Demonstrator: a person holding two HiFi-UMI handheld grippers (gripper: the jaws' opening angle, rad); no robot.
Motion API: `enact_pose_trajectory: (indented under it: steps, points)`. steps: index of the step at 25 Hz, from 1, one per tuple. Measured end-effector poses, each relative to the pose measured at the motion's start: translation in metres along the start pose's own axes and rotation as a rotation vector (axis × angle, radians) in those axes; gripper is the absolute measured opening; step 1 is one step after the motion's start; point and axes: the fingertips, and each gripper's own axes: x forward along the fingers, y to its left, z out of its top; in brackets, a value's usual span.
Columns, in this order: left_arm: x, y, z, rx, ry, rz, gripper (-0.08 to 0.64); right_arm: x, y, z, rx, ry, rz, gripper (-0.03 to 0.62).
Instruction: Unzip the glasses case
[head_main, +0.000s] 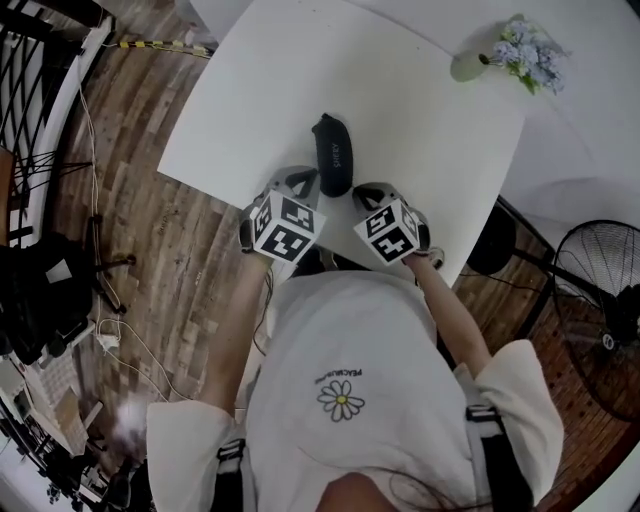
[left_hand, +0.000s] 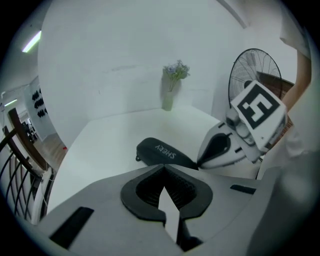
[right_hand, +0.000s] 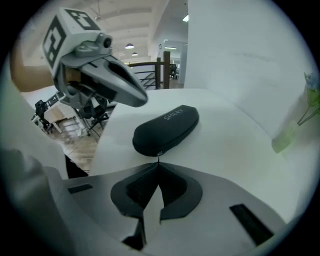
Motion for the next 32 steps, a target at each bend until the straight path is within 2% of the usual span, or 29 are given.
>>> enact_pose_trajectory:
  steps: [3,5,8,13,19,25,28,32]
  points:
    - [0.005,-0.004,0.004,0.005,0.006,-0.005,0.014,0.000,0.048,0.006,-0.042,-0.018,0.099,0.006]
    - [0.013,-0.010,-0.001,0.030,0.051,-0.028,0.014,0.002,0.066,0.007,-0.070,-0.018,0.128,0.006]
    - [0.018,-0.017,-0.009,0.074,0.096,-0.073,0.014,0.004,0.069,0.005,-0.076,-0.011,0.134,0.006]
    - [0.021,-0.022,-0.008,0.124,0.143,-0.083,0.014,0.004,0.060,0.002,-0.074,-0.003,0.124,0.006]
    - [0.025,-0.029,-0.006,0.124,0.128,-0.099,0.013,0.004,0.036,-0.005,-0.076,0.015,0.063,0.006]
    - [0.026,-0.029,-0.007,0.144,0.157,-0.105,0.012,0.008,-0.016,0.003,-0.102,0.006,-0.012,0.008]
    - [0.027,-0.029,-0.005,0.143,0.173,-0.093,0.012,0.013,-0.045,0.012,-0.130,-0.006,-0.041,0.006]
    - [0.029,-0.028,-0.004,0.138,0.187,-0.088,0.012,0.023,-0.067,0.022,-0.206,-0.008,-0.041,0.008]
